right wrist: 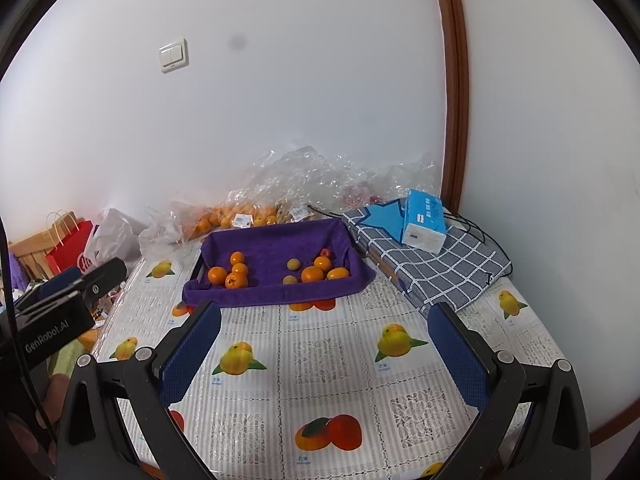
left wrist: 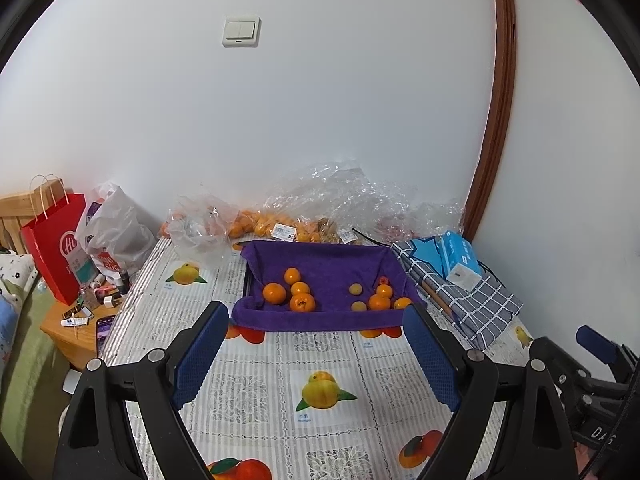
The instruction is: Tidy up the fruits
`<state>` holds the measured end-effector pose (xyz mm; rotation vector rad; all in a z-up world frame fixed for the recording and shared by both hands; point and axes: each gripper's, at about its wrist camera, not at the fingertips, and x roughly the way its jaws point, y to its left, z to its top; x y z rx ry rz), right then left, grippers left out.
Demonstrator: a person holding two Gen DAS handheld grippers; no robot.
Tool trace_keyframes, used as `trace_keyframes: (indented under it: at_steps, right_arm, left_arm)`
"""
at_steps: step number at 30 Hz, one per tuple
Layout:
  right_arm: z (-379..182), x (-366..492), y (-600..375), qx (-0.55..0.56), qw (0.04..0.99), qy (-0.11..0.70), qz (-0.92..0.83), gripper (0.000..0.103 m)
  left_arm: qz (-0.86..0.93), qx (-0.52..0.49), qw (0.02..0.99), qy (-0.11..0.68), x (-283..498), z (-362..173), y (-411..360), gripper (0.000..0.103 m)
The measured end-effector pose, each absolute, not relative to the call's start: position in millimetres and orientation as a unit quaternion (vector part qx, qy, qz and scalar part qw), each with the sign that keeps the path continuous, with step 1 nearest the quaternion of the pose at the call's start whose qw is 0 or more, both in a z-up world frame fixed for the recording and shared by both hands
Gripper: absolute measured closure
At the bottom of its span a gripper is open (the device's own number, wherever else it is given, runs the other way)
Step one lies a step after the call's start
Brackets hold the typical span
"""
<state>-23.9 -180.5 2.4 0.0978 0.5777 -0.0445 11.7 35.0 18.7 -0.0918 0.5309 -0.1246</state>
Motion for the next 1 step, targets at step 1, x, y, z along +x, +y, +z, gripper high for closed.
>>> trace_keyframes:
  at_steps: [1]
  right_arm:
    - [2.0,-23.3,-180.1,0.047,0.957,0.286,-0.022,0.001]
  left_arm:
    - [-0.064,-0.046,0.961,0.263,12.4,18.0,35.1,0.015]
